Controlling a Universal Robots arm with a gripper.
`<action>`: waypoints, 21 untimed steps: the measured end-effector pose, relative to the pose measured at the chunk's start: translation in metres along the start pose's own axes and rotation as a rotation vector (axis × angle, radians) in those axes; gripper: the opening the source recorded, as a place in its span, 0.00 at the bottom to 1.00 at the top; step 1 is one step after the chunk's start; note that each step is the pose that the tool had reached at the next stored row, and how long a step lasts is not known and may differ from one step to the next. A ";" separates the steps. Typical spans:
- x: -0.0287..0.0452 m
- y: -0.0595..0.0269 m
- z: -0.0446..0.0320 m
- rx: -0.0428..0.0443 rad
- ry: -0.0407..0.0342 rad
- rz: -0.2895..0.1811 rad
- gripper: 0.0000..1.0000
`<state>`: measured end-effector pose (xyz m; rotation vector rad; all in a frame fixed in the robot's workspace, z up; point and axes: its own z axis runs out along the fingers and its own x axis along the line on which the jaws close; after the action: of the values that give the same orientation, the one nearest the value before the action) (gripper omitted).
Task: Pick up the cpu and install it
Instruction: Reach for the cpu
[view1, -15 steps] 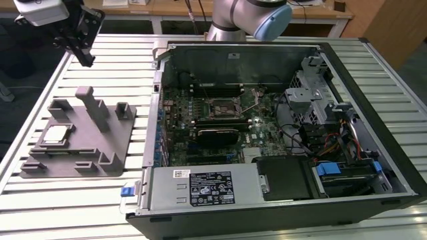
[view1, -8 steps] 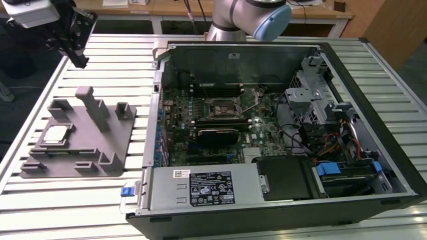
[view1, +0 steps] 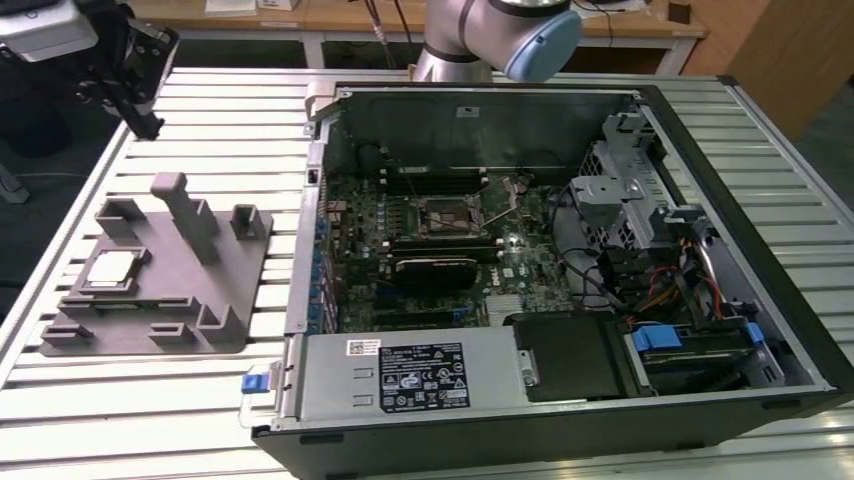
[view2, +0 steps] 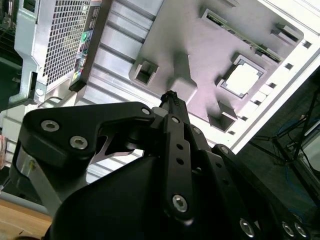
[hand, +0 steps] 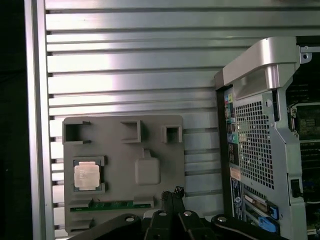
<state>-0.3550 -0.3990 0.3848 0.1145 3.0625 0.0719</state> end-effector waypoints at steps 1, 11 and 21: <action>0.0017 -0.0001 0.0005 0.0000 -0.0002 0.000 0.11; 0.0166 -0.0016 0.0083 -0.0002 -0.0009 0.000 0.11; 0.0279 -0.0038 0.0230 0.0000 -0.0007 0.000 0.11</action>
<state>-0.3812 -0.3996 0.3596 0.1145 3.0618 0.0719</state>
